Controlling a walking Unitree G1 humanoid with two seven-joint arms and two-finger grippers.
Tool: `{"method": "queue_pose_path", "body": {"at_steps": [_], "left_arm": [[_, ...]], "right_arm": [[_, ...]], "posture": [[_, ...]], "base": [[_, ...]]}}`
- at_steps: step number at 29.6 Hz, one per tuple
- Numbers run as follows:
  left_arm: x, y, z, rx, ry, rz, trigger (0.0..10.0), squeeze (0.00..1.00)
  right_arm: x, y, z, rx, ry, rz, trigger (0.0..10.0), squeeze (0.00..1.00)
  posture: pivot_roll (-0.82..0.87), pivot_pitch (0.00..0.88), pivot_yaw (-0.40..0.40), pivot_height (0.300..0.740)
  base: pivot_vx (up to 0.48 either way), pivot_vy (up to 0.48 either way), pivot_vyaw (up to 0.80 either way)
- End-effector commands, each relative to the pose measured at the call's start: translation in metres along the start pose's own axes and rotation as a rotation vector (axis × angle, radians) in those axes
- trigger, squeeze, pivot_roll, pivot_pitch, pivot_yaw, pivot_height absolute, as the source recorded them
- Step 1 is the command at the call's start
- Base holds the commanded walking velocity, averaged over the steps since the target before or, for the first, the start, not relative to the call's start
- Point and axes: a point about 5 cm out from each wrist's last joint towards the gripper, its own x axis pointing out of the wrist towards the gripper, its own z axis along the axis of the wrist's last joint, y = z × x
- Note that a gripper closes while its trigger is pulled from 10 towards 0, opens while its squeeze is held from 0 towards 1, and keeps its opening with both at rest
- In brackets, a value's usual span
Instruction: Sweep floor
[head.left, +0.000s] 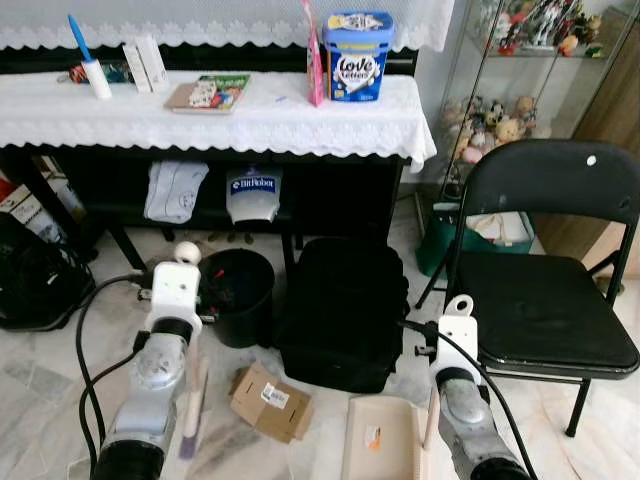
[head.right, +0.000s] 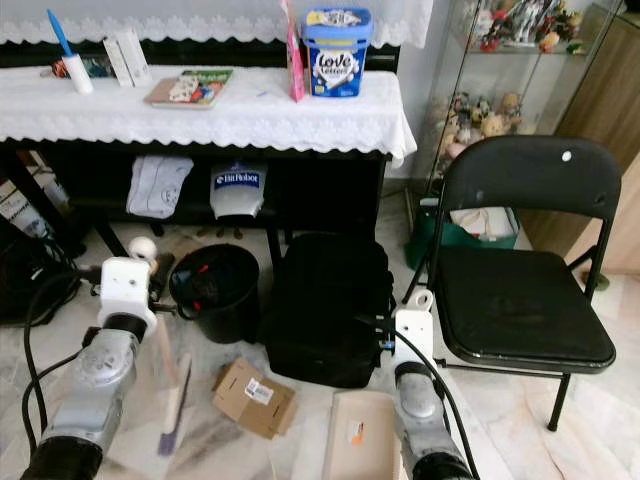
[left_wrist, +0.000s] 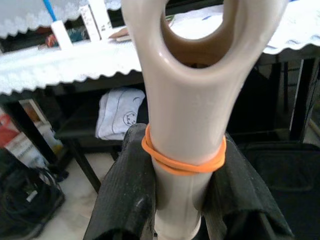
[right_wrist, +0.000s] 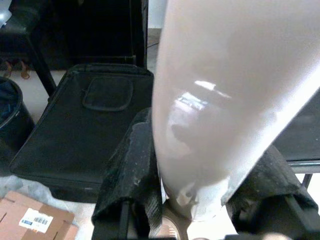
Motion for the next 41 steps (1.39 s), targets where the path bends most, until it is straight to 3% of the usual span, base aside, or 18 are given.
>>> {"method": "queue_pose_path", "body": {"at_steps": [1, 3, 14, 18, 23, 29, 34, 41], "left_arm": [[0.001, -0.001, -0.002, 0.012, -0.009, -0.015, 10.0, 0.0], [-0.001, -0.007, -0.014, 0.008, 0.025, -0.037, 10.0, 0.0], [-0.008, -0.018, -0.028, -0.052, 0.063, -0.132, 10.0, 0.0], [-0.008, -0.013, -0.03, -0.042, 0.061, -0.108, 10.0, 0.0], [-0.004, -0.002, -0.024, 0.03, 0.03, -0.032, 10.0, 0.0], [0.001, 0.006, -0.017, 0.027, -0.016, 0.02, 10.0, 0.0], [0.001, 0.004, -0.018, 0.001, -0.016, 0.019, 10.0, 0.0], [-0.002, -0.003, -0.025, -0.128, 0.021, -0.003, 10.0, 0.0]], "right_arm": [[-0.001, 0.002, 0.004, 0.005, -0.033, 0.013, 10.0, 0.0], [-0.003, 0.001, 0.006, 0.021, -0.068, 0.017, 10.0, 0.0], [-0.01, 0.003, 0.011, 0.059, -0.152, 0.042, 10.0, 0.0], [-0.011, 0.005, 0.014, 0.062, -0.165, 0.048, 10.0, 0.0], [-0.011, 0.004, 0.019, 0.068, -0.203, 0.033, 10.0, 0.0], [-0.01, 0.001, 0.03, 0.085, -0.271, 0.012, 10.0, 0.0], [-0.011, 0.002, 0.03, 0.079, -0.276, 0.015, 10.0, 0.0], [-0.013, 0.001, 0.027, 0.079, -0.276, 0.014, 10.0, 0.0]], "posture": [[0.02, 0.075, 0.04, 0.74], [0.0, 0.093, 0.042, 0.74], [-0.01, 0.132, 0.046, 0.74], [-0.01, 0.148, 0.05, 0.74], [0.0, 0.149, 0.051, 0.74], [0.0, 0.147, 0.052, 0.74], [0.01, 0.146, 0.051, 0.74], [0.03, 0.147, 0.041, 0.74]], "base": [[0.0, 0.0, 0.0], [0.0, 0.0, 0.0], [0.0, 0.0, 0.0], [0.0, 0.0, 0.0], [0.0, 0.0, 0.0], [0.0, 0.0, 0.0], [0.0, 0.0, 0.0], [0.0, 0.0, 0.0]]}}
